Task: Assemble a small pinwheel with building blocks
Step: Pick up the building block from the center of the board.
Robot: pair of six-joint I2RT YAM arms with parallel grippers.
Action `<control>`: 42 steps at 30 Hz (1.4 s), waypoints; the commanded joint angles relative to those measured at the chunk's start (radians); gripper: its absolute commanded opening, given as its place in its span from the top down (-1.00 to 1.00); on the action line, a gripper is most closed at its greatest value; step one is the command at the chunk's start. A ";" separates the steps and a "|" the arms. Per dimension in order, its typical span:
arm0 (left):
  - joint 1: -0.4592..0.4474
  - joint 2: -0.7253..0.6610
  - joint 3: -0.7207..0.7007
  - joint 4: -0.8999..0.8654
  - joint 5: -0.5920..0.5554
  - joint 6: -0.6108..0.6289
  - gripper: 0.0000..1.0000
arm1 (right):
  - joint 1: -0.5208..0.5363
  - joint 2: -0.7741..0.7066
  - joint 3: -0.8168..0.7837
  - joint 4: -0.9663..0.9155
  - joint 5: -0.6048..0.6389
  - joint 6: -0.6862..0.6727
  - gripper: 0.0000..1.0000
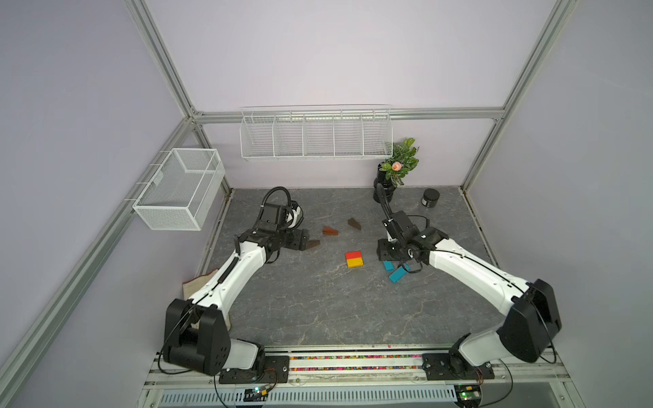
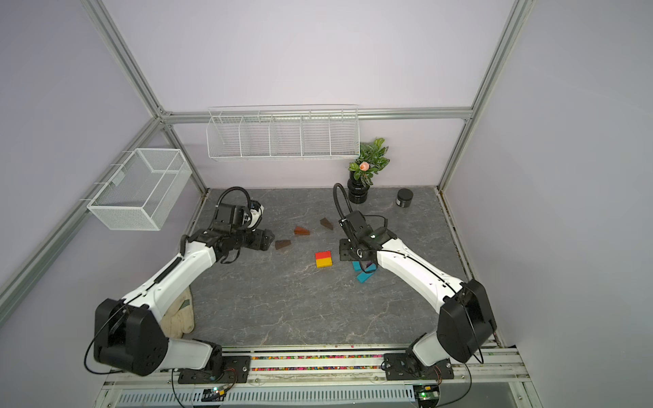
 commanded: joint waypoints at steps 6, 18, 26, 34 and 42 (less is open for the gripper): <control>-0.025 0.328 0.282 -0.236 0.012 0.279 -0.27 | -0.059 -0.193 -0.145 -0.014 -0.028 -0.026 -0.11; -0.123 0.558 0.404 -0.214 -0.089 0.327 -0.20 | -0.139 -0.302 -0.214 -0.045 -0.059 -0.065 -0.13; -0.122 0.624 0.436 -0.209 -0.117 0.291 0.40 | -0.169 -0.337 -0.245 -0.046 -0.071 -0.069 -0.13; -0.132 0.592 0.384 -0.238 -0.042 0.280 1.00 | -0.177 -0.343 -0.260 -0.037 -0.081 -0.064 -0.13; -0.256 0.419 0.162 -0.183 -0.001 0.261 1.00 | -0.179 -0.335 -0.277 -0.010 -0.102 -0.051 -0.13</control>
